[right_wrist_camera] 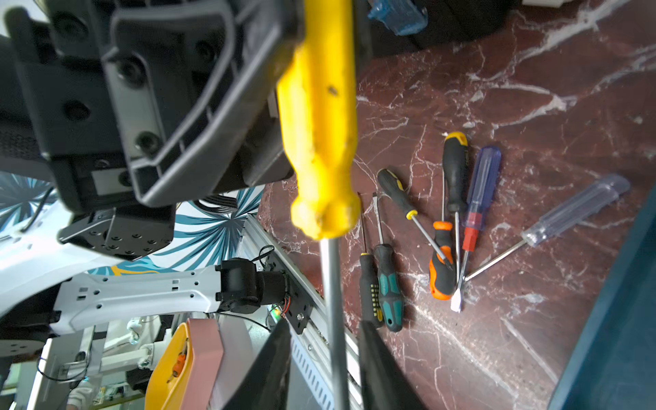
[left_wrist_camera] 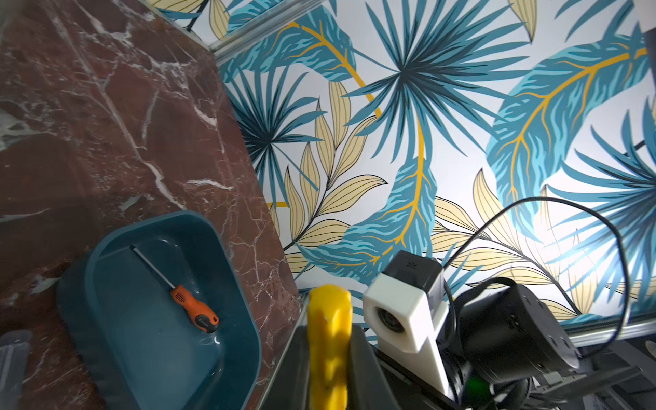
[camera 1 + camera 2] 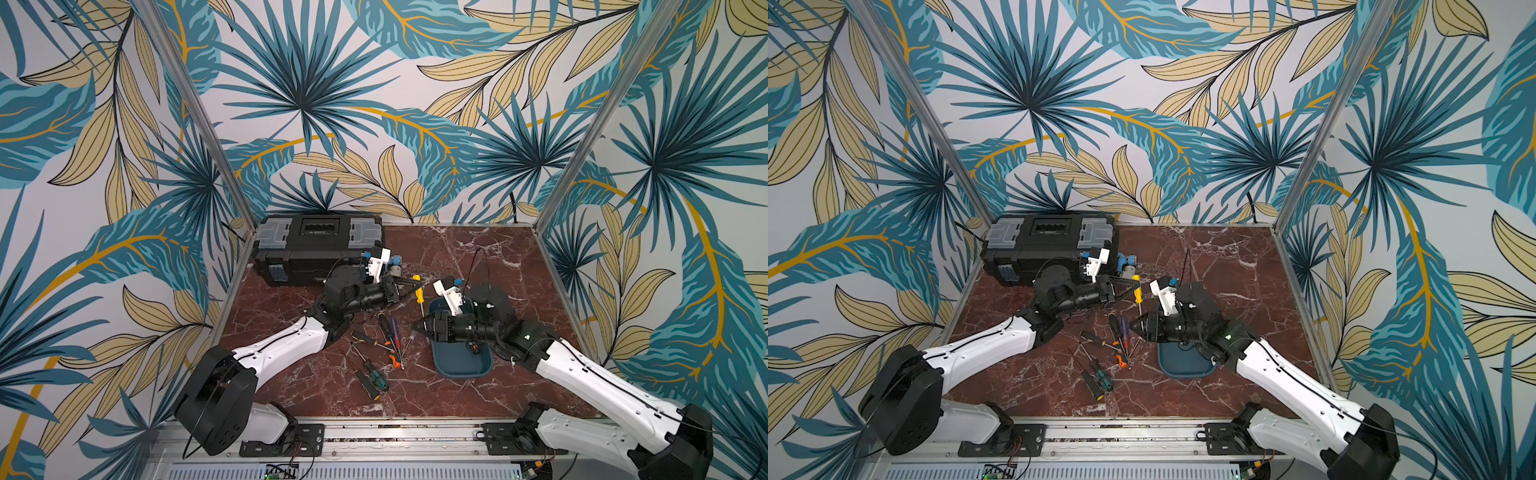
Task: Put the screwdriver on the desktop into the storage box
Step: Pick up the screwdriver from the center of the board, then place the screwdriver in the storage box.
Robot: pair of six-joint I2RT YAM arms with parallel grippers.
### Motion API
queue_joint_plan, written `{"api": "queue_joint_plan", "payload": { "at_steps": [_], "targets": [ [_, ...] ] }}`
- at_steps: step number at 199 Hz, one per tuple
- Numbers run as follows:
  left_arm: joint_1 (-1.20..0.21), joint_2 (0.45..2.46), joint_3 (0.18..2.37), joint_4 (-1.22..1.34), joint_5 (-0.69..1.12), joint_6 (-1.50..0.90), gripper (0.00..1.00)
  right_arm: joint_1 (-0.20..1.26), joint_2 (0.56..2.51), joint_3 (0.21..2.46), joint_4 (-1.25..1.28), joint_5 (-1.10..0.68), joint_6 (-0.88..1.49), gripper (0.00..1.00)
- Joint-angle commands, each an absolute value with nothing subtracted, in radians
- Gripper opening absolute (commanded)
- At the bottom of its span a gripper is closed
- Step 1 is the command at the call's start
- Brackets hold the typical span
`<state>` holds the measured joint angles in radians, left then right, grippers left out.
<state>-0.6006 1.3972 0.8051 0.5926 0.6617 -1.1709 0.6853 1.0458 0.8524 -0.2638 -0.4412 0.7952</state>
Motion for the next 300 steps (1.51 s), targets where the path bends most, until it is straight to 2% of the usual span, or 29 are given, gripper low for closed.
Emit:
{"api": "queue_joint_plan", "payload": {
  "at_steps": [1, 58, 69, 86, 110, 113, 124, 148, 159, 182, 204, 244, 276, 300],
  "targets": [
    [-0.6, 1.394, 0.775, 0.706, 0.704, -1.186, 0.0, 0.674, 1.042, 0.839, -0.228, -0.477, 0.803, 0.28],
    [-0.598, 1.376, 0.793, 0.491, 0.68, -1.037, 0.0, 0.657, 1.044, 0.85, -0.237, -0.436, 0.744, 0.29],
    [-0.596, 1.377, 0.795, 0.474, 0.68, -1.023, 0.0, 0.653, 1.051, 0.855, -0.237, -0.423, 0.73, 0.22],
    [-0.585, 1.375, 0.792, 0.452, 0.675, -1.018, 0.0, 0.651, 1.076, 0.878, -0.236, -0.398, 0.71, 0.0],
    [-0.571, 1.363, 0.805, 0.422, 0.638, -1.032, 0.0, 0.652, 1.15, 0.933, -0.243, -0.399, 0.703, 0.0],
    [-0.571, 1.36, 0.81, 0.409, 0.631, -1.032, 0.04, 0.652, 1.16, 0.938, -0.245, -0.399, 0.703, 0.0],
    [-0.571, 1.345, 0.841, 0.311, 0.588, -1.005, 0.3, 0.65, 1.191, 0.955, -0.247, -0.393, 0.705, 0.0],
    [-0.571, 1.269, 0.862, 0.074, 0.404, -0.904, 0.57, 0.654, 1.24, 1.002, -0.34, -0.312, 0.67, 0.0],
    [-0.572, 1.228, 0.856, -0.019, 0.291, -0.887, 0.63, 0.656, 1.239, 1.011, -0.406, -0.241, 0.666, 0.0],
    [-0.573, 1.175, 0.875, -0.203, 0.106, -0.882, 0.65, 0.658, 1.213, 1.01, -0.56, -0.101, 0.658, 0.0],
    [-0.573, 1.136, 0.883, -0.341, 0.0, -0.913, 0.62, 0.658, 1.183, 1.001, -0.675, -0.017, 0.632, 0.0],
    [-0.572, 1.093, 0.869, -0.407, -0.075, -0.925, 0.64, 0.653, 1.138, 0.986, -0.783, 0.104, 0.62, 0.0],
    [-0.572, 1.143, 0.941, -0.43, -0.056, -0.854, 0.64, 0.648, 1.192, 1.04, -0.838, 0.101, 0.612, 0.0],
    [-0.577, 1.138, 0.91, -0.377, -0.048, -0.841, 0.63, 0.648, 1.22, 1.071, -0.892, 0.113, 0.593, 0.0]
  ]
}}
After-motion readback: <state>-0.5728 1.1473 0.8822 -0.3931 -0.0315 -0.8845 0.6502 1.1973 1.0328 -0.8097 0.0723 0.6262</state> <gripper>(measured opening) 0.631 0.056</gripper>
